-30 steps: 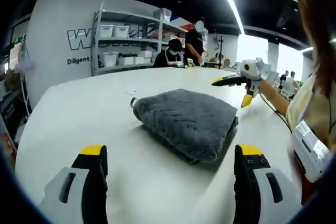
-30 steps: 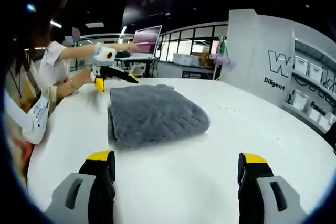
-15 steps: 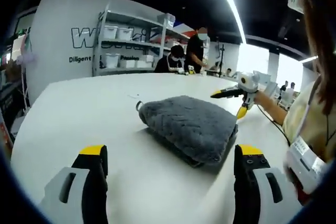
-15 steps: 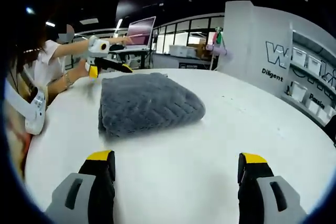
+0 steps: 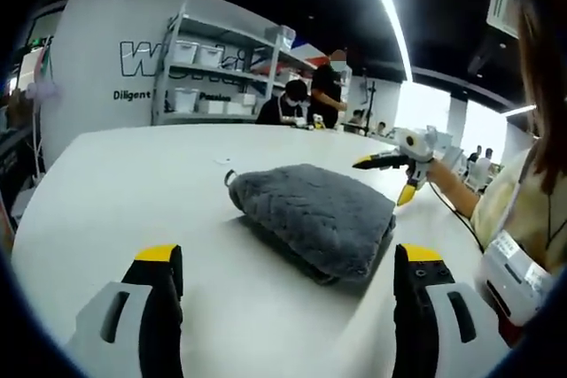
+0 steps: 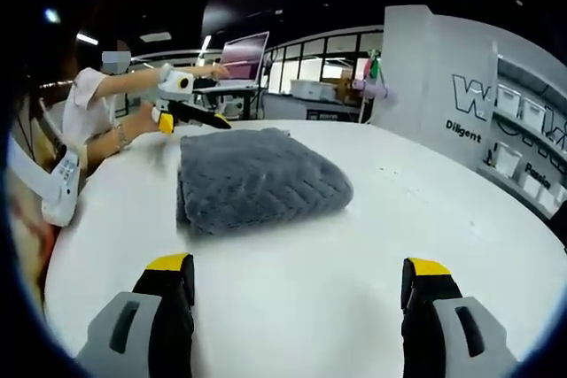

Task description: Fold the towel on the table until its edges align and the towel forms a compact rectangular stack.

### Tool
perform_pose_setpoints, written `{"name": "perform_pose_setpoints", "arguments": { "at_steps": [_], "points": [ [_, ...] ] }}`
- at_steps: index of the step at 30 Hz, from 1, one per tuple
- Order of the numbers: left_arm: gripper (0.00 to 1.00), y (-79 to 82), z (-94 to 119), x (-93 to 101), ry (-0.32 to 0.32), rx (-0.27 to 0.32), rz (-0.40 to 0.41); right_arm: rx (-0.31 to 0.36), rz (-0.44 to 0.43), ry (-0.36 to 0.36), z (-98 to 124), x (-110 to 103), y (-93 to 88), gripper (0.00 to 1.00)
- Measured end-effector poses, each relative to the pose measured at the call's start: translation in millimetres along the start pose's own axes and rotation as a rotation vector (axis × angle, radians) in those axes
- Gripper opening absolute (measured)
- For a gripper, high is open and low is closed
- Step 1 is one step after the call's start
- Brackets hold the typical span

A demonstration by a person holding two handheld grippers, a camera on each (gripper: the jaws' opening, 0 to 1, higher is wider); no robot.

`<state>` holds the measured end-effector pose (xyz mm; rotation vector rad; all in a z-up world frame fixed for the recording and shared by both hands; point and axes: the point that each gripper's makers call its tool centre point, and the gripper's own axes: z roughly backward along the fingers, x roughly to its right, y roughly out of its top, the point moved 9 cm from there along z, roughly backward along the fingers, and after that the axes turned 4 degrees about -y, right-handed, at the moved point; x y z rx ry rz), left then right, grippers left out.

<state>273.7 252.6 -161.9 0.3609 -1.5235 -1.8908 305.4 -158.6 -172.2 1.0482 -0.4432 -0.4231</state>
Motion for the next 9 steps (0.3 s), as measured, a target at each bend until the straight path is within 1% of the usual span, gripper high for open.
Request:
{"name": "perform_pose_setpoints", "arguments": {
  "at_steps": [9],
  "points": [
    [0.98,-0.6,-2.0,1.3,-0.003,-0.012,-0.005,0.003,0.008,0.005,1.1,-2.1,3.6,0.99]
  ]
}}
